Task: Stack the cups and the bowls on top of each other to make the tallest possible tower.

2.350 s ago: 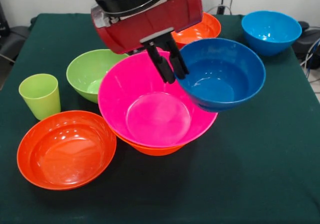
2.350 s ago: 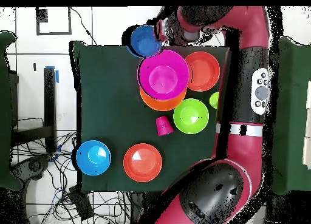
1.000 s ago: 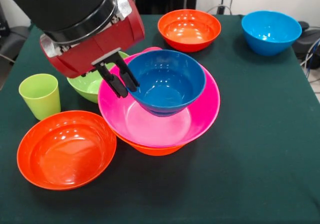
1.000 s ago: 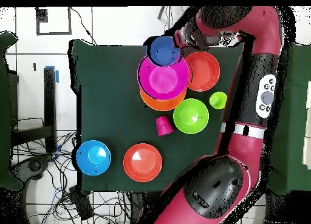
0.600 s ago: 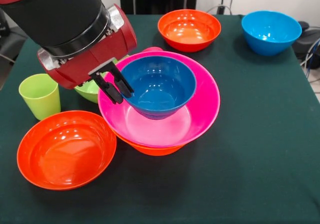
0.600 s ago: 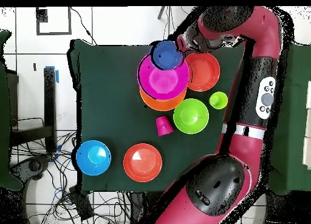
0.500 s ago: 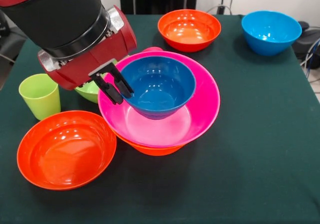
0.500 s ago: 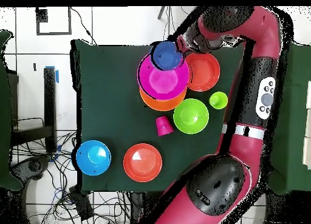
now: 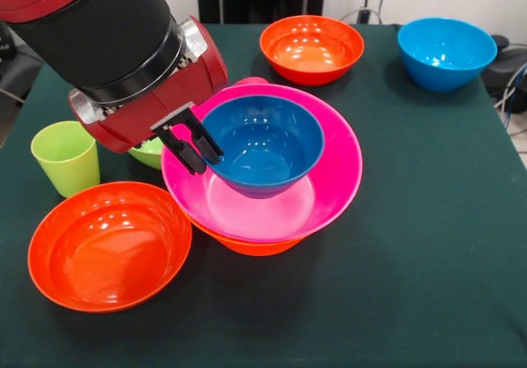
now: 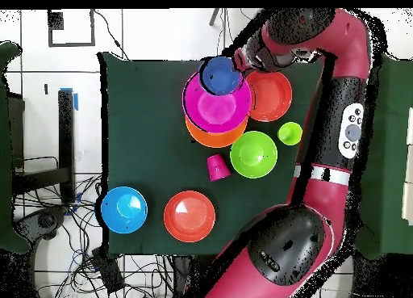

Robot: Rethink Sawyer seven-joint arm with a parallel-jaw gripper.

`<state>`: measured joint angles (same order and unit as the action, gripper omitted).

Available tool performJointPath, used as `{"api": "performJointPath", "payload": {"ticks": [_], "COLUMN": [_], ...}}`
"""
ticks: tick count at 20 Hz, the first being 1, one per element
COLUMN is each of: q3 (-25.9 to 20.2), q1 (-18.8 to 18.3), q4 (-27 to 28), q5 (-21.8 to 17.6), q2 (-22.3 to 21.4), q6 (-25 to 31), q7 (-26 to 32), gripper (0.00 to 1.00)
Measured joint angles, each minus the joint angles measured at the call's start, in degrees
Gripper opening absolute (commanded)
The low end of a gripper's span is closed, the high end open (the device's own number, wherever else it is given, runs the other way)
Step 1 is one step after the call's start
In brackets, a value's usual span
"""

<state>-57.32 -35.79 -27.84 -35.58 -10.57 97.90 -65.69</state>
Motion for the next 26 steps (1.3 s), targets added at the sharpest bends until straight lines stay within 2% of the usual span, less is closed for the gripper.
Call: {"api": "performJointPath", "payload": {"ticks": [7,8,26], "q3": [0.0,0.0,0.0], "q1": [0.0,0.0,0.0], "q4": [0.0,0.0,-0.4], "q5": [0.0,0.0,0.1], "q2": [0.7,1.0,1.2], "q6": [0.0,0.0,0.0], "q7": [0.0,0.0,0.0], "gripper": [0.0,1.0,1.0]}}
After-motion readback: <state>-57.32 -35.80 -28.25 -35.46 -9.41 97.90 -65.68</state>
